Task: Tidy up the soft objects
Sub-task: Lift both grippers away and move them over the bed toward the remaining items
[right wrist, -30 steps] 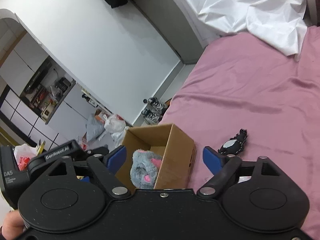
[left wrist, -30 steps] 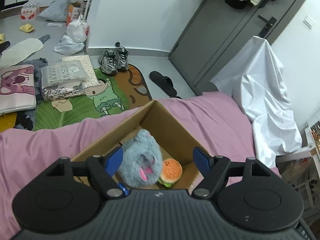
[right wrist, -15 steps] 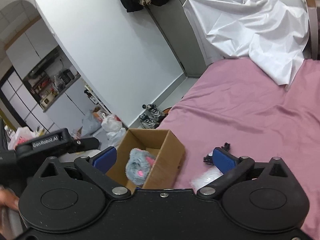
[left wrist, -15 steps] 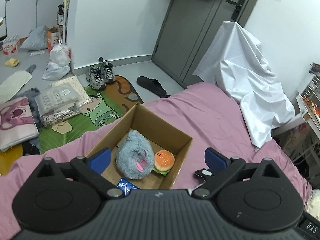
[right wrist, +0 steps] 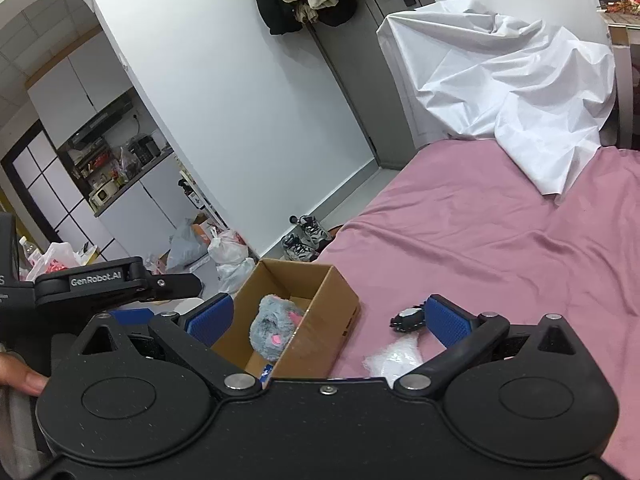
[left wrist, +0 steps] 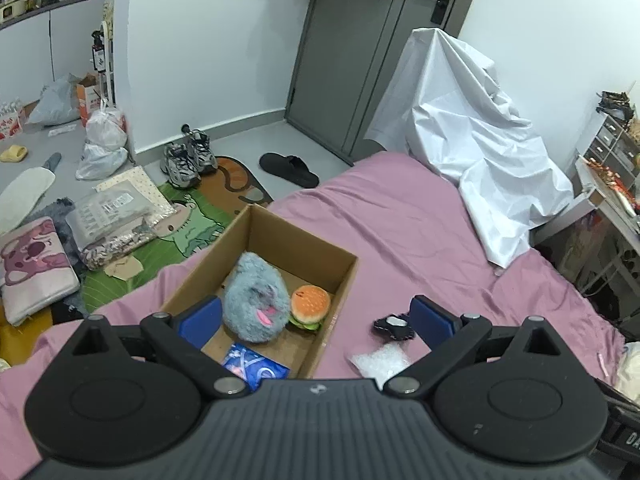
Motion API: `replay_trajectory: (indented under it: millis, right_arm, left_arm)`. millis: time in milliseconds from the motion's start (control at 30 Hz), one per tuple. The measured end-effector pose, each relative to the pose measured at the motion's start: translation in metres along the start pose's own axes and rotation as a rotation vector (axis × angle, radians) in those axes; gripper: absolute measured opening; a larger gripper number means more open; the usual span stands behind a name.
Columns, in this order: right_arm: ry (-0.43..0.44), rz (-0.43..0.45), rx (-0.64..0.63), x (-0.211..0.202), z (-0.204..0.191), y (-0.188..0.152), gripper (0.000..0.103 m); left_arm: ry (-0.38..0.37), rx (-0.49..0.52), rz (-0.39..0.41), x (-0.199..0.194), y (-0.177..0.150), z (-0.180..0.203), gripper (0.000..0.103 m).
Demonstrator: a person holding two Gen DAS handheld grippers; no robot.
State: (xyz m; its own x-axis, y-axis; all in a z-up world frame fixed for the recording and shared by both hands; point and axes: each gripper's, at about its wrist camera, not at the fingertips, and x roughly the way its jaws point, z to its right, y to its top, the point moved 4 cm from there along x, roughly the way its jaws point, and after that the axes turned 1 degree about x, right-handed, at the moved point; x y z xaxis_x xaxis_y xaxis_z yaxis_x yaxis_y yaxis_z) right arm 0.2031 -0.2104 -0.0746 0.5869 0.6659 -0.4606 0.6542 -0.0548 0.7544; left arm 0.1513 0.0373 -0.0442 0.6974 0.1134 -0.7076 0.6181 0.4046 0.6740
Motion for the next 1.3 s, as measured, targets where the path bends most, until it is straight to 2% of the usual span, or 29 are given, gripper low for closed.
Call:
replay_trajectory:
  millis: [400,700,967,1300]
  right_arm:
    - [-0.027,-0.023,-0.048,-0.013,0.008,-0.005,0.103]
    - [-0.035,-0.053,0.011,-0.009,0.029,-0.008,0.103]
    - [-0.036,-0.126,0.041,-0.001,0.041,-0.016,0.103]
    - [-0.035,-0.162,0.123,0.002,0.058,-0.020,0.103]
  left_arm:
    - [-0.019,0.048,-0.022,-0.008,-0.019,0.022,0.099]
    - [-0.033,0.056,-0.054,-0.003,-0.039,0.034,0.099]
    - [0.006,0.055,-0.105,0.007,-0.059,0.037,0.099]
    - [-0.006,0.050,-0.123,0.009,-0.076,0.043,0.099]
